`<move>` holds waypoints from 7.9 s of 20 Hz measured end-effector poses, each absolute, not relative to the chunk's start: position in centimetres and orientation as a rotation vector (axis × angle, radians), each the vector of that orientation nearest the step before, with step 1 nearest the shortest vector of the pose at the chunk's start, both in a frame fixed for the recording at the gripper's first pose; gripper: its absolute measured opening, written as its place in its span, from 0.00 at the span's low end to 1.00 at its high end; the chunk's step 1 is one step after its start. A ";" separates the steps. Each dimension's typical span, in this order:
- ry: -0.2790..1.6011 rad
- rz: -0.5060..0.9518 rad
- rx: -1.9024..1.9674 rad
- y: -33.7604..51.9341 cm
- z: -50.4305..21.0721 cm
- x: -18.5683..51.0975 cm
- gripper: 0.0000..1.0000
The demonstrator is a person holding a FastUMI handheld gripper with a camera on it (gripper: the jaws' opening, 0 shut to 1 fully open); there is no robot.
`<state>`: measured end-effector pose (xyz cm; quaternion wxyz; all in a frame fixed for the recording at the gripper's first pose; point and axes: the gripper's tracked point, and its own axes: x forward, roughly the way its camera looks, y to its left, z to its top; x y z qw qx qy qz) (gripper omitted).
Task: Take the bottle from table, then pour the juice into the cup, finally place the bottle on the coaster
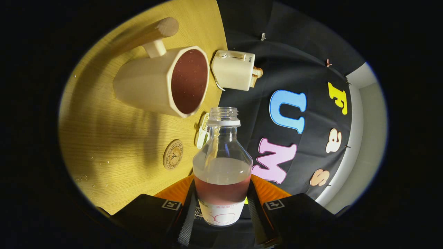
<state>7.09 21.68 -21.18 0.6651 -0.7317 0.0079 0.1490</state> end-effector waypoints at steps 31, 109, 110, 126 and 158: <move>-0.074 0.373 -1.753 22.8 -20.6 7.3 0.72; -0.570 0.472 -2.225 27.7 -16.1 6.3 0.72; -0.560 0.471 -2.222 27.5 -16.0 6.2 0.72; -0.182 0.465 -1.845 24.4 -18.7 6.6 0.72; 0.160 0.386 -0.077 22.6 -14.0 9.2 0.73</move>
